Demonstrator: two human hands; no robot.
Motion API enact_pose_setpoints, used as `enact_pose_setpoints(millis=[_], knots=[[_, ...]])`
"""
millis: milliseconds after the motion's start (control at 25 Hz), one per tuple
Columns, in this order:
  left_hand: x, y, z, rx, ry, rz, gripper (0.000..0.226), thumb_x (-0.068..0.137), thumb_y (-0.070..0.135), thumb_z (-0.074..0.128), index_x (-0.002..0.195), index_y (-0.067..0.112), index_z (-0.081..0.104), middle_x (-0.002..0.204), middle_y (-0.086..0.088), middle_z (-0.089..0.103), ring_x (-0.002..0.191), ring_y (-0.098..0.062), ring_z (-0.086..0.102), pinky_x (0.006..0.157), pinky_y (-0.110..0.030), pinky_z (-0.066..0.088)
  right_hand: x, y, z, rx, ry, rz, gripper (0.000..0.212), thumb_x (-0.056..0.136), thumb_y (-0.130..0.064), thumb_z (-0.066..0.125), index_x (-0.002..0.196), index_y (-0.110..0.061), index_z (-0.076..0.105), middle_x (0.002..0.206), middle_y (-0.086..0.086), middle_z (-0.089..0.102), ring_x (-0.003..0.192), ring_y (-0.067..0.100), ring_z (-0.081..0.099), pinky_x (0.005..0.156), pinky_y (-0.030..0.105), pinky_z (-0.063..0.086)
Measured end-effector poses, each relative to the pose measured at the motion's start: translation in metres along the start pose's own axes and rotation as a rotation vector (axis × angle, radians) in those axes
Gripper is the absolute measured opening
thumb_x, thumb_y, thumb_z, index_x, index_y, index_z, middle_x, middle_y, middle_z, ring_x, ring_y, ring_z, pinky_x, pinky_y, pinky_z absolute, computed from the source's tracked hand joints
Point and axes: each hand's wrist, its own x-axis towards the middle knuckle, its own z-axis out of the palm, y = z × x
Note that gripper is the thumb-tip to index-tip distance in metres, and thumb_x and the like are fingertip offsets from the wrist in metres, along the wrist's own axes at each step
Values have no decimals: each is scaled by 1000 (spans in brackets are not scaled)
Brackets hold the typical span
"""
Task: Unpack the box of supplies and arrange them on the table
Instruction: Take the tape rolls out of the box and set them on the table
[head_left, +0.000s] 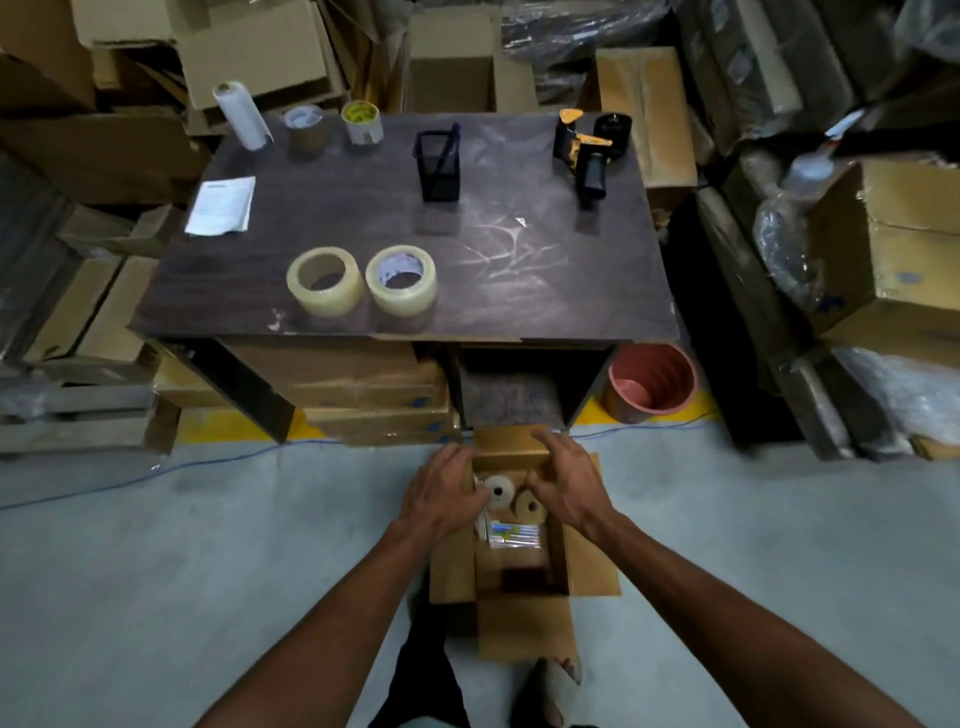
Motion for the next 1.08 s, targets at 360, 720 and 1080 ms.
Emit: enact_pose_setpoints(millis=[360, 720, 1080], knots=[[-11, -17, 93, 90, -113, -51, 63, 80, 40, 68, 137, 21, 50, 135, 2, 50, 122, -19, 52, 97, -35, 49, -34, 79, 52, 1, -102, 129, 56, 86, -30, 68, 138, -20, 50, 136, 7, 57, 124, 27, 53, 101, 38, 47], [68, -121, 227, 168, -204, -59, 67, 79, 45, 69, 139, 22, 48, 140, -1, 48, 124, -21, 50, 101, -36, 48, 38, 200, 200, 60, -121, 258, 60, 82, -43, 61, 137, -20, 52, 129, 6, 61, 114, 26, 60, 95, 40, 53], [183, -206, 373, 156, -193, -70, 68, 72, 33, 68, 136, 19, 51, 142, 0, 44, 126, -27, 47, 100, -38, 45, 128, 320, 331, -41, -181, 293, 78, 87, -48, 57, 150, -7, 37, 131, 21, 59, 119, 41, 58, 105, 38, 46]])
